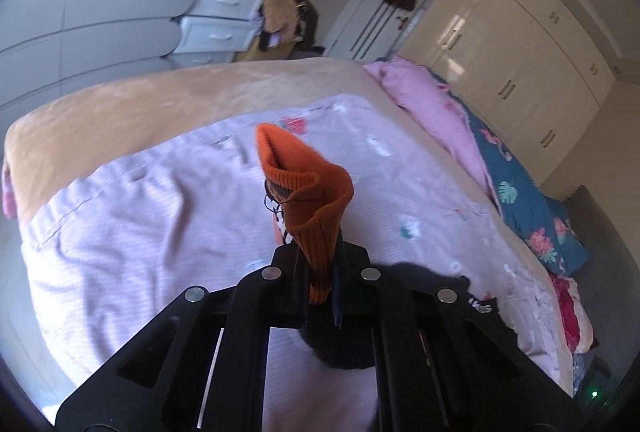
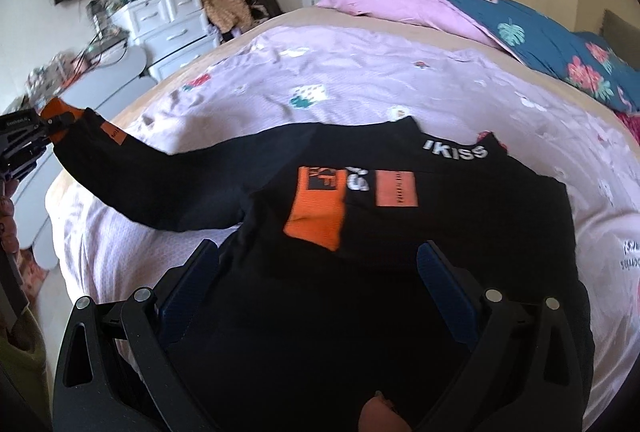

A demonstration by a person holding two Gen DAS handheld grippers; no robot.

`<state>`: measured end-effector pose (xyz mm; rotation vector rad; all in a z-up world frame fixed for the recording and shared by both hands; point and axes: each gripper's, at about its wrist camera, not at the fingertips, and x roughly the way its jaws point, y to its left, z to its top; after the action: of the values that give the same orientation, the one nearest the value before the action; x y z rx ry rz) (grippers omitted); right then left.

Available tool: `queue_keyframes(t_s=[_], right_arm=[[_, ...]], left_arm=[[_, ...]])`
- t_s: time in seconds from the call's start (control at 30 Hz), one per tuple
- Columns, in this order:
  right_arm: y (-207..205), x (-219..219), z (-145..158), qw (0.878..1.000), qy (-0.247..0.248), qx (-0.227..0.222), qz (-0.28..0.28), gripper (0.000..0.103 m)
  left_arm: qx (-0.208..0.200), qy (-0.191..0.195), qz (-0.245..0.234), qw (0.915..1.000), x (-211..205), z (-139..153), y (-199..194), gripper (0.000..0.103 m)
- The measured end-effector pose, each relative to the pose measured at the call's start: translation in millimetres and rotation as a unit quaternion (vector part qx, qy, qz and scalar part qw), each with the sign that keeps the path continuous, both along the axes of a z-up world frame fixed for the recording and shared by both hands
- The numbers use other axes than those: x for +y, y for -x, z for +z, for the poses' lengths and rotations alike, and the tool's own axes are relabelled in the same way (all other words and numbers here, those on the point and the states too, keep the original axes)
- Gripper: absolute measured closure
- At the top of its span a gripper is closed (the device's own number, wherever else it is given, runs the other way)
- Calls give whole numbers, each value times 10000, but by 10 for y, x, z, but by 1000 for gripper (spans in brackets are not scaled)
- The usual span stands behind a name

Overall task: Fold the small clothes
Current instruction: 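Grasp the other sleeve's orange cuff with the left tool and lift it, then fold the held sleeve across the shirt body with the left tool and release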

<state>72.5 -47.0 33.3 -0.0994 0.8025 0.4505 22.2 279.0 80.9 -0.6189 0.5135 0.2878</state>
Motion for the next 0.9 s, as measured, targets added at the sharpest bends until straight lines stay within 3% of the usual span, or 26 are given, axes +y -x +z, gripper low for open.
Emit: queue_keyframes(t_s=[0.27, 0.5, 0.73, 0.9], right_arm=[[-78, -527, 52, 9980, -300, 46, -552, 4], [-101, -1059, 84, 9922, -557, 78, -1111, 4], [-69, -1647, 79, 9818, -734, 111, -1746, 4], [-28, -2098, 24, 9688, -930, 242, -2286, 4]], left_arm=[[-214, -220, -504, 9983, -477, 309, -353, 101], [-408, -408, -1168, 9915, -1094, 564, -633, 101], [-567, -503, -2056, 9757, -1843, 664, -855, 101], [-438, -561, -2686, 9606, -2363, 471, -913, 101]])
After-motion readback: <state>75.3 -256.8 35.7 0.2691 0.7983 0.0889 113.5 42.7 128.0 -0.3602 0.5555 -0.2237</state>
